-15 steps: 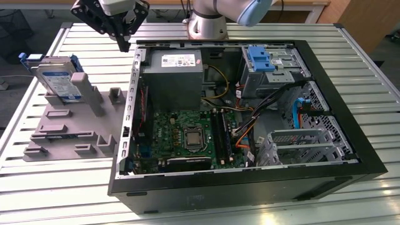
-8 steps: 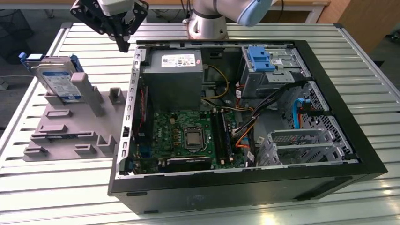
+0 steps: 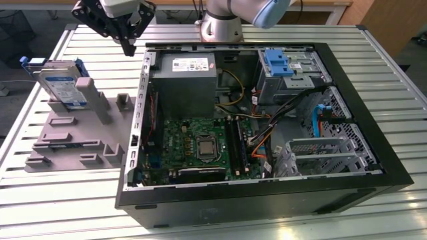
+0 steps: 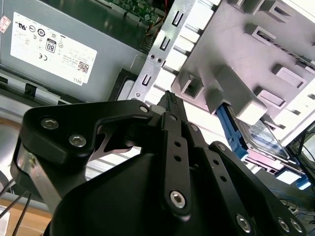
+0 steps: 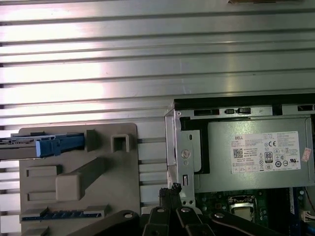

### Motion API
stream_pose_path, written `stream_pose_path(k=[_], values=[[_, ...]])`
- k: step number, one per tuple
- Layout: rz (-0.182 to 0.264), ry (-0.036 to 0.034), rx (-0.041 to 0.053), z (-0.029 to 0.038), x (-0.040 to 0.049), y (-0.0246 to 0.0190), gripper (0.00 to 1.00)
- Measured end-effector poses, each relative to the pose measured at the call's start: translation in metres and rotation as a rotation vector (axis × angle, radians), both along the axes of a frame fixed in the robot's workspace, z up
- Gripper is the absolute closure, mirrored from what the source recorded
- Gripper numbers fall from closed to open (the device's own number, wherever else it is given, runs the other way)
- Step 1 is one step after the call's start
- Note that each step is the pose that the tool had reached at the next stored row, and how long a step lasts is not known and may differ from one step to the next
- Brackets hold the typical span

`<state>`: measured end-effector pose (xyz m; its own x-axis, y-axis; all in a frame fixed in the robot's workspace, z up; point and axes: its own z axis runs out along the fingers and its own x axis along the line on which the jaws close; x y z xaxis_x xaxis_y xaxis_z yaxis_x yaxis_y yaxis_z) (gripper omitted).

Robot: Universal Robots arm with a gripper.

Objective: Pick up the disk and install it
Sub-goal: 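Reach for the disk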

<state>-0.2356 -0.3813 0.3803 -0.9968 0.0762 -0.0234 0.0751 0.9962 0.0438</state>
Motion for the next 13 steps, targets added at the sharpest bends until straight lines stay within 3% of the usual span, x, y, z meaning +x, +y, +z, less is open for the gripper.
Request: stream_pose_path(k=[13], values=[[0.000,0.0013,-0.0001,-0.0022,-0.0048,0.0001,0.89]])
